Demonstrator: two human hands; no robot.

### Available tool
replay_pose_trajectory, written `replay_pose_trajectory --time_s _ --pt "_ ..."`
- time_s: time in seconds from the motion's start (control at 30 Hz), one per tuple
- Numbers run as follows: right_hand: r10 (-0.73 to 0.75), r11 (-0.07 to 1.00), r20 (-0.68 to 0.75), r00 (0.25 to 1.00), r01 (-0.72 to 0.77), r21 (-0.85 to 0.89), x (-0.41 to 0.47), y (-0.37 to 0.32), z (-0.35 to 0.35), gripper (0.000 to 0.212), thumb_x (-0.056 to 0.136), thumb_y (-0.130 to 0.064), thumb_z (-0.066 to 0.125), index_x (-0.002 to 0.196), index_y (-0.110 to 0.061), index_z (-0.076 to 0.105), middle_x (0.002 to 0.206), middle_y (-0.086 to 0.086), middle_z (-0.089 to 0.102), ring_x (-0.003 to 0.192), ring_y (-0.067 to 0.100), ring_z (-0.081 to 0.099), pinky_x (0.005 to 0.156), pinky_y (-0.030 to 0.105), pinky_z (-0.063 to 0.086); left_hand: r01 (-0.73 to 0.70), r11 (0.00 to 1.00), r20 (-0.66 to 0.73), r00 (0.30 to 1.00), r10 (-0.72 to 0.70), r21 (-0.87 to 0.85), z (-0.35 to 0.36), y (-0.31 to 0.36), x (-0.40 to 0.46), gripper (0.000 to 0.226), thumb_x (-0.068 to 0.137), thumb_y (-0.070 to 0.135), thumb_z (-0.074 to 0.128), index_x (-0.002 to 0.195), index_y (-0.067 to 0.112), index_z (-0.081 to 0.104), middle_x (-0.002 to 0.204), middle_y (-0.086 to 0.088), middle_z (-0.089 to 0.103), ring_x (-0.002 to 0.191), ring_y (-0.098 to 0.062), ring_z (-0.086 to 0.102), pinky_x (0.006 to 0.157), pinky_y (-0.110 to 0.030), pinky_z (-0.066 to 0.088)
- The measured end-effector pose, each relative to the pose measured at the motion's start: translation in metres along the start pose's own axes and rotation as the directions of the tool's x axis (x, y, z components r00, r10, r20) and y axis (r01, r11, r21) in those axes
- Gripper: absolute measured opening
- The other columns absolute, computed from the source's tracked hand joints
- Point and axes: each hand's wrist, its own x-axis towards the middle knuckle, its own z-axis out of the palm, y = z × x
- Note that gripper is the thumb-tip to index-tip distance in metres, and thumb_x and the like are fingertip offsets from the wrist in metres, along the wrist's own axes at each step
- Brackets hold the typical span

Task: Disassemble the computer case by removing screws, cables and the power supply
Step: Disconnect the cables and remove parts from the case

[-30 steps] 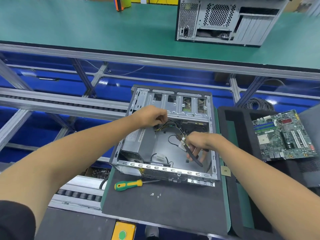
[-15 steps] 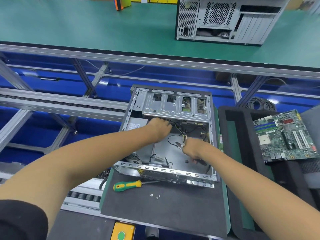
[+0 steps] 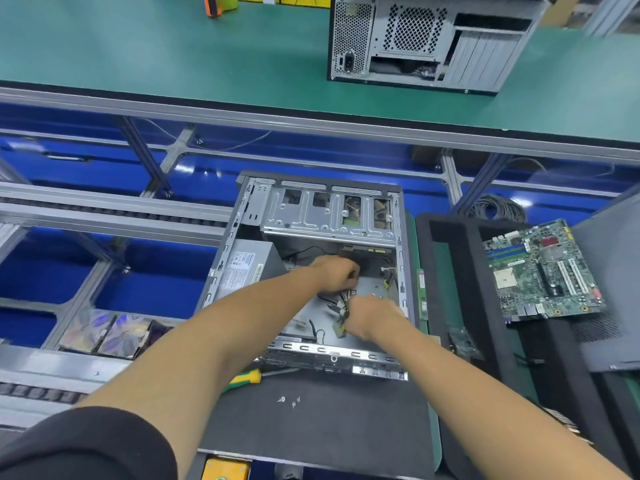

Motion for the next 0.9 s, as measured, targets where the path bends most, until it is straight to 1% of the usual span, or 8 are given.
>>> replay_pose_trajectory --time_s 0.17,0.3,0.43,0.53,0.63,0.7,0.77,0.9 --pt "-0.011 1.000 0.035 0.999 0.010 0.019 -0.002 -0.004 -0.001 0.022 0.088 -0.024 0.057 0.106 -0.013 0.063 0.102 0.009 0.064 0.097 0.035 0.061 0.087 0.042 0.050 0.086 0.983 -0.033 0.995 -0.093 -0.162 0.000 -0.002 -0.008 0.022 0.090 0.042 0.060 0.078 0.024 0.058 0.075 0.011 0.059 0.083 -0.017 0.057 0.065 -0.028 0.034" --pt "-0.041 0.999 0.047 0.998 0.042 -0.008 -0.003 -0.004 0.003 0.015 0.086 -0.019 0.049 0.096 -0.013 0.058 0.096 0.007 0.061 0.090 0.031 0.059 0.091 0.043 0.050 0.095 0.987 -0.039 0.994 -0.101 -0.130 0.003 0.001 -0.014 0.022 0.096 0.038 0.053 0.083 0.020 0.051 0.086 -0.002 0.061 0.087 -0.026 0.055 0.069 -0.033 0.035" --pt "-0.058 0.997 0.051 0.997 0.061 -0.052 -0.003 -0.003 0.007 0.022 0.096 -0.028 0.042 0.104 -0.016 0.058 0.112 0.008 0.067 0.102 0.031 0.062 0.098 0.045 0.048 0.001 0.991 0.062 0.998 0.007 -0.132 -0.010 0.000 -0.027 0.016 0.104 0.029 0.050 0.106 0.014 0.053 0.108 -0.012 0.066 0.098 -0.029 0.057 0.078 -0.037 0.044" --pt "-0.063 0.997 0.039 0.997 0.064 -0.033 -0.003 -0.002 0.007 0.024 0.094 -0.024 0.041 0.107 -0.015 0.059 0.113 0.008 0.068 0.101 0.031 0.062 0.095 0.043 0.049 -0.130 0.990 0.071 0.989 0.126 0.057 -0.040 -0.014 -0.058 0.039 0.102 0.040 0.057 0.131 0.015 0.049 0.127 -0.007 0.056 0.117 -0.025 0.050 0.094 -0.043 0.047" --pt "-0.064 0.998 0.011 0.998 0.064 0.016 -0.003 -0.002 0.006 0.022 0.090 -0.020 0.041 0.105 -0.015 0.057 0.106 0.009 0.065 0.093 0.031 0.060 0.088 0.041 0.049 -0.156 0.965 -0.038 0.985 0.167 0.210 -0.077 -0.047 -0.104 0.031 0.098 0.044 0.059 0.120 0.022 0.053 0.114 0.001 0.059 0.107 -0.021 0.056 0.083 -0.037 0.048" --pt "-0.069 0.997 0.003 0.998 0.069 0.031 -0.003 -0.002 0.006 0.017 0.091 -0.021 0.040 0.101 -0.015 0.053 0.100 0.007 0.062 0.090 0.030 0.058 0.085 0.040 0.049 -0.078 0.938 -0.189 0.971 0.148 0.337 -0.086 -0.071 -0.138 0.033 0.097 0.053 0.052 0.113 0.024 0.054 0.107 0.005 0.059 0.100 -0.019 0.056 0.084 -0.037 0.048" --pt "-0.072 0.996 0.002 0.997 0.072 0.043 -0.002 -0.002 0.007 0.013 0.092 -0.021 0.041 0.098 -0.015 0.051 0.096 0.006 0.058 0.090 0.029 0.057 0.082 0.038 0.047 0.054 0.896 -0.313 0.945 0.097 0.442 -0.076 -0.090 -0.166 0.054 0.096 0.062 0.040 0.128 0.020 0.053 0.118 0.001 0.055 0.109 -0.021 0.050 0.098 -0.038 0.043" --pt "-0.062 0.994 -0.005 0.998 0.062 0.090 -0.003 -0.001 0.010 0.016 0.093 -0.021 0.041 0.103 -0.016 0.052 0.107 0.009 0.062 0.098 0.030 0.059 0.085 0.039 0.046 0.268 0.899 -0.362 0.922 -0.136 0.346 -0.033 -0.084 -0.185 0.098 0.089 0.069 0.021 0.159 0.000 0.022 0.140 -0.015 0.043 0.126 -0.032 0.042 0.112 -0.043 0.032"
